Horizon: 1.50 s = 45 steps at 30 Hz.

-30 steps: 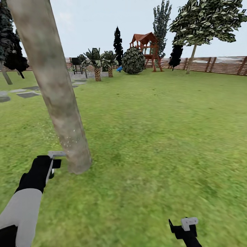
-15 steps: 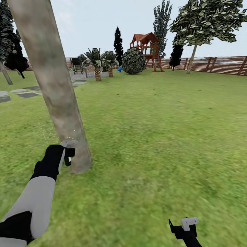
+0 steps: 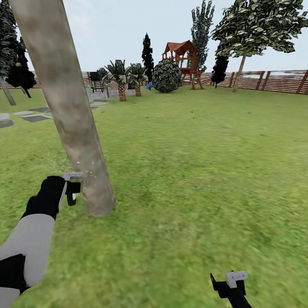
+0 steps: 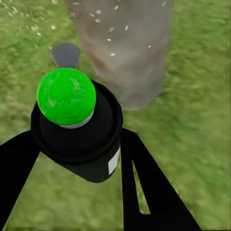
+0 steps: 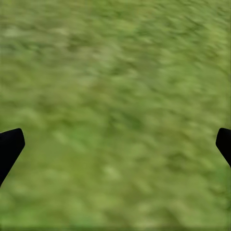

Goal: In the garden, pick up the pesticide atomizer on the floor and spray pesticide onto both trees until each tree trunk is fully covered.

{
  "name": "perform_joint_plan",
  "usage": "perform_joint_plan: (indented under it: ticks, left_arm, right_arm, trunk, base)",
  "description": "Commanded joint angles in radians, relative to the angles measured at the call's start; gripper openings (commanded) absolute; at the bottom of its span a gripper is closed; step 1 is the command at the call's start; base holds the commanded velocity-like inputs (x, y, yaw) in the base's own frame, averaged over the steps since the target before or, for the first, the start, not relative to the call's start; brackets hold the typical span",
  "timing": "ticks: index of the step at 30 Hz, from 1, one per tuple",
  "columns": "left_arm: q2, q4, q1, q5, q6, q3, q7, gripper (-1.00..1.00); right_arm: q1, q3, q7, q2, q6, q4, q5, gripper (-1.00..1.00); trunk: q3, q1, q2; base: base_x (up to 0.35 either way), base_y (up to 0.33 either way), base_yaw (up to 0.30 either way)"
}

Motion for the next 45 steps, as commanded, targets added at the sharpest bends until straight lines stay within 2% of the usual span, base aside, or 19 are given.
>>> perform_joint_plan:
  ticks: [1,2,4,6,9,12,20,37,45]
  left_arm:
    - [0.032,0.007,0.002,-0.001,0.004,0.004,-0.011,-1.00]
    - [0.079,0.020,0.008,-0.001,0.003,0.004,-0.022,-1.00]
    - [0.096,0.025,0.013,-0.004,0.001,-0.005,-0.030,-1.00]
    - [0.094,0.025,0.016,-0.004,0.002,-0.006,-0.033,-1.00]
    - [0.052,0.024,0.017,-0.004,0.001,-0.005,-0.033,-1.00]
    - [0.034,0.022,0.015,-0.004,0.001,-0.004,-0.031,-1.00]
    - [0.039,0.014,0.011,-0.007,0.000,-0.008,-0.029,-1.00]
    - [0.039,0.019,0.016,-0.010,-0.001,-0.007,-0.021,-1.00]
    - [0.045,0.028,0.019,-0.012,-0.001,0.000,-0.017,-1.00]
  right_arm:
    - [-0.001,-0.009,0.001,0.000,-0.003,0.001,0.008,1.00]
    - [-0.001,-0.009,0.002,0.000,-0.003,0.001,0.008,1.00]
    - [-0.001,-0.009,0.002,0.000,-0.003,0.001,0.008,1.00]
    - [-0.001,-0.009,0.002,0.000,-0.003,0.001,0.008,1.00]
    - [-0.001,-0.009,0.002,0.000,-0.003,0.001,0.008,1.00]
    - [-0.001,-0.009,0.002,0.000,-0.003,0.001,0.008,1.00]
    - [-0.001,-0.009,0.002,0.000,-0.003,0.002,0.008,1.00]
    - [-0.001,-0.009,0.002,0.000,-0.003,0.001,0.008,1.00]
    - [-0.001,-0.009,0.002,0.000,-0.003,0.001,0.008,1.00]
  trunk:
    - [-0.001,0.000,0.000]
    - [-0.001,0.000,0.000]
    - [-0.001,0.000,0.000]
    - [-0.001,0.000,0.000]
    - [-0.001,0.000,0.000]
    - [-0.001,0.000,0.000]
    - [-0.001,0.000,0.000]
    - [-0.001,0.000,0.000]
    - [-0.001,0.000,0.000]
  base:
    - [0.000,0.000,0.000]
    - [0.000,0.000,0.000]
    - [0.000,0.000,0.000]
    - [0.000,0.000,0.000]
    - [0.074,-0.137,0.000]
    - [0.155,-0.229,0.000]
    - [0.164,-0.229,0.000]
    - [0.003,-0.276,0.000]
    - [0.024,-0.277,0.211]
